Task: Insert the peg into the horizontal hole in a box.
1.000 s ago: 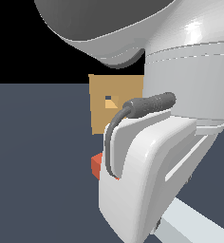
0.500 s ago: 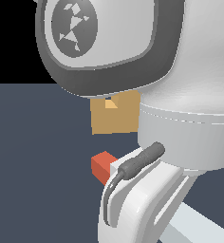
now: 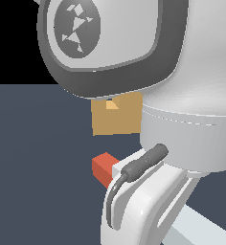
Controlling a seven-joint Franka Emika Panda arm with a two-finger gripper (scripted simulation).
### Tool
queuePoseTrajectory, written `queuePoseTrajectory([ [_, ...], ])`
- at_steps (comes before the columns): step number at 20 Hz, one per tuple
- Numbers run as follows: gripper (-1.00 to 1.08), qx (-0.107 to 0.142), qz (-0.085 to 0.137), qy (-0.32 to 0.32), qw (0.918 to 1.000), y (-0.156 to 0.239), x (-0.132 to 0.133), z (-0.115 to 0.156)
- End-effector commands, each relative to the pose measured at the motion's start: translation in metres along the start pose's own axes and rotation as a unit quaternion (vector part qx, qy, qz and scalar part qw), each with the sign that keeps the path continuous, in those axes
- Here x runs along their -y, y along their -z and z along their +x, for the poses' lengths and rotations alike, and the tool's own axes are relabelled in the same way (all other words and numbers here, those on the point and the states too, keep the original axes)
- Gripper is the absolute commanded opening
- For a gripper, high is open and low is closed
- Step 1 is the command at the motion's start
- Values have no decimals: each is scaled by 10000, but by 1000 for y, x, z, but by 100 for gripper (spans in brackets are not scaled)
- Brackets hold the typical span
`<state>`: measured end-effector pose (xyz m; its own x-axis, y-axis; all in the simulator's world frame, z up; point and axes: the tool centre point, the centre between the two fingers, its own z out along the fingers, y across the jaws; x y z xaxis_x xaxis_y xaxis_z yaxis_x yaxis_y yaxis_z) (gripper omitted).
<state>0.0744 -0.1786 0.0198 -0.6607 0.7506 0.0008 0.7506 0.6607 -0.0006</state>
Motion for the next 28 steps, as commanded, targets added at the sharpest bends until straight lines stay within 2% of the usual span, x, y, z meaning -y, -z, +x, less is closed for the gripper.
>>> queuePoseTrajectory([
  [1, -100, 4, -2, 0, 10000, 0, 0, 0],
  [14, -100, 1, -1, -229, 9997, 8, -1, 13],
  [22, -100, 1, -3, -780, 9970, 27, -6, 44],
  [28, -100, 0, -5, -1371, 9906, 48, -15, 77],
])
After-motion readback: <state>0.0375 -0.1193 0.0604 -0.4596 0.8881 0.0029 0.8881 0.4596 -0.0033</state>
